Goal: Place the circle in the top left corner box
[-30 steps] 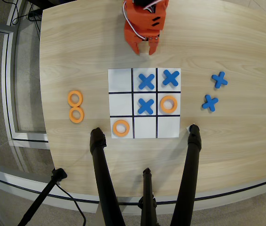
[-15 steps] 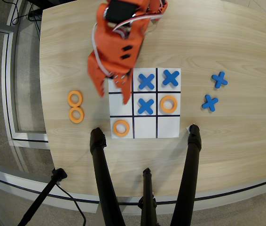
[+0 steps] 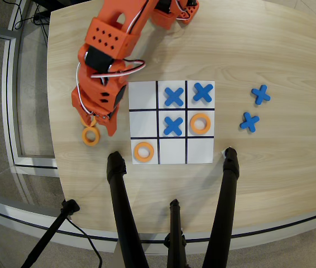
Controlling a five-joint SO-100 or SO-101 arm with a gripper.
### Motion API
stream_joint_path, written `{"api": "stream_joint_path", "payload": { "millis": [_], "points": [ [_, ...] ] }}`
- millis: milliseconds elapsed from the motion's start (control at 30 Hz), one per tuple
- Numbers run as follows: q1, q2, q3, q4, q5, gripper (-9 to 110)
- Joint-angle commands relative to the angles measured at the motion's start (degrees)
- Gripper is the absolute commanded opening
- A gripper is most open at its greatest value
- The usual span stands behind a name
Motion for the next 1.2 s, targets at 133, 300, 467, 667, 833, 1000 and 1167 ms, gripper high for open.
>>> {"api": "stream_joint_path", "payload": {
  "millis": [133,300,467,667,833,1000,1167],
  "points": [
    [2.1,-7.1,-5.7,0.0,-4.7,22],
    [3.3,-11.3,-8.9,0.4,-5.6,22],
    [4.5,-13.8,-10.8,0.1,-6.4,22],
    [5.2,-16.3,-11.3,-1.2,-7.3,22],
    [5.4,-17.8,-11.3,-1.9,-7.5,22],
    [5.4,-19.3,-11.3,-3.6,-7.5,22],
    [5.4,-20.6,-11.0,-4.9,-7.5,22]
  ]
}}
